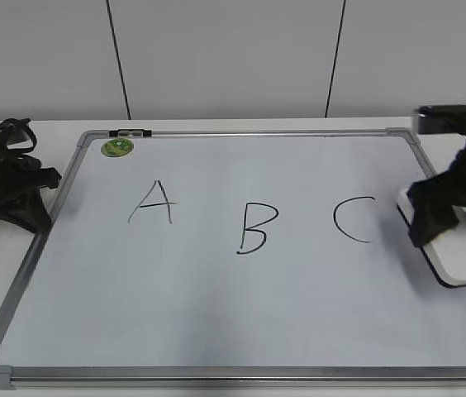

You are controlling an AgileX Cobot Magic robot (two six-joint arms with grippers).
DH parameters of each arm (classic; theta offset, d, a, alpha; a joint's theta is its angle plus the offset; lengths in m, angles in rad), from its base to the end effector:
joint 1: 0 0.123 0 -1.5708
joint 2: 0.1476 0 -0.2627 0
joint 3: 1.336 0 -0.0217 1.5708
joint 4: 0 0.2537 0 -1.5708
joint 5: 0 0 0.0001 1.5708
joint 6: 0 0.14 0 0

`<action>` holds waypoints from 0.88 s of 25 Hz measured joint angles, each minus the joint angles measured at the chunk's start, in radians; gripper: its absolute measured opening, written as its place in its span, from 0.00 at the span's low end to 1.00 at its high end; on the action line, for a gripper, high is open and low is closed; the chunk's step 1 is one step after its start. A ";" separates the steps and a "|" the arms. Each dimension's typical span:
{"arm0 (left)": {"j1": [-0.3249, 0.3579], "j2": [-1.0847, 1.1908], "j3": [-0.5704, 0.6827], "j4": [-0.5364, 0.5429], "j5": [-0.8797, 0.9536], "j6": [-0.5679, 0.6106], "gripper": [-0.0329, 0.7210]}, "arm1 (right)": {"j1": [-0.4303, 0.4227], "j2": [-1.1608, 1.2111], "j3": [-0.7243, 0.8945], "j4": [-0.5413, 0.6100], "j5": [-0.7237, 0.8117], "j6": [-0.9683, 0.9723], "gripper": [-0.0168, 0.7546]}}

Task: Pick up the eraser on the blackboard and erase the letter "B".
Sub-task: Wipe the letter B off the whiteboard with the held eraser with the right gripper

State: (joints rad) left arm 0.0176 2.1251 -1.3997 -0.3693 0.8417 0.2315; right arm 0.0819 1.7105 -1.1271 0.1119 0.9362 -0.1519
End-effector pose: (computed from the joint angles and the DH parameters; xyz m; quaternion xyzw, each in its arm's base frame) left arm 0.4037 -0.0306 0.0561 -0.0105 0.9888 -0.1357 0.0620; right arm 0.3253 0.0393 0.1352 -0.0864 0.9927 0.0448 0.0706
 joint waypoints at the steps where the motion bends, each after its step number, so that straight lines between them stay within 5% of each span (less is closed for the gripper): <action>1: 0.000 0.000 0.000 0.000 0.000 0.000 0.08 | 0.037 0.002 -0.030 -0.002 0.002 -0.001 0.72; 9: 0.000 0.000 0.000 0.000 0.000 0.000 0.08 | 0.246 0.110 -0.304 -0.010 0.050 -0.017 0.72; 22: 0.000 0.000 -0.004 0.000 0.008 0.000 0.08 | 0.261 0.508 -0.800 -0.018 0.278 -0.047 0.72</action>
State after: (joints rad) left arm 0.0176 2.1251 -1.4032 -0.3693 0.8492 0.2315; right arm 0.3426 2.2180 -1.9275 0.0942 1.2146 -0.1994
